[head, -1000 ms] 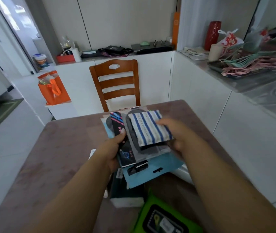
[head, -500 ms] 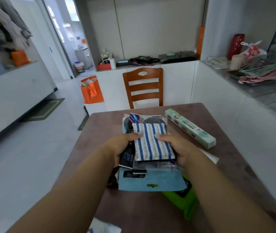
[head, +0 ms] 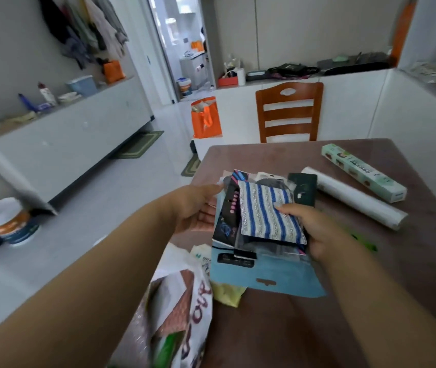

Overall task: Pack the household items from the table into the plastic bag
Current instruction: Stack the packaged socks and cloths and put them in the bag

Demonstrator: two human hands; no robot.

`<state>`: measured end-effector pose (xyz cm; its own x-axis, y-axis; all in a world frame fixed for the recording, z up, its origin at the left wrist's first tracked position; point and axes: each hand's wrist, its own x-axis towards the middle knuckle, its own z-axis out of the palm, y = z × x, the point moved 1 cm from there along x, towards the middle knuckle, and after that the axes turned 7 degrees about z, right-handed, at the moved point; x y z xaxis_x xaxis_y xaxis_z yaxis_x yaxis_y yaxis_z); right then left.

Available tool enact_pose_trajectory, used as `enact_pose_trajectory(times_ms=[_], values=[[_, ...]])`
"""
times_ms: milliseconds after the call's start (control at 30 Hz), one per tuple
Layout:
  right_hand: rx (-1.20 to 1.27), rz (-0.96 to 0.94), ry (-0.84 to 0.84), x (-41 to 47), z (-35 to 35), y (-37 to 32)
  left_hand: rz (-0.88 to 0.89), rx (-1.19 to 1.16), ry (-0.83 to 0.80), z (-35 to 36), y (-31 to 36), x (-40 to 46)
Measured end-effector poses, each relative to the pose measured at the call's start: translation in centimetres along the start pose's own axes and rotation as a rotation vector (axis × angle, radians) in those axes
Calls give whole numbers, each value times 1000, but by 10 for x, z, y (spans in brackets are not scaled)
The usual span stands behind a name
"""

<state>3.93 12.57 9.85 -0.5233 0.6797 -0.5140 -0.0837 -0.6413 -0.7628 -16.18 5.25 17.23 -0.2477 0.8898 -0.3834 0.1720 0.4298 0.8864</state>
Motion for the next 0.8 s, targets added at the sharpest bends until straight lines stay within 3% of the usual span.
enact_pose_trajectory(times_ms=[267,433,633,800], values=[[-137,208,-215,-52,49,45,-53,146,121,-69,-41,-67],[-376,268,-389,-59,78,66,-132,325,203,-108,-80,-93],[-693,470,-464,-47,129,113,-182,253,235,-126,-107,-101],[-694,558,-514,-34,153,129,-172,321,246,-131,-108,-103]])
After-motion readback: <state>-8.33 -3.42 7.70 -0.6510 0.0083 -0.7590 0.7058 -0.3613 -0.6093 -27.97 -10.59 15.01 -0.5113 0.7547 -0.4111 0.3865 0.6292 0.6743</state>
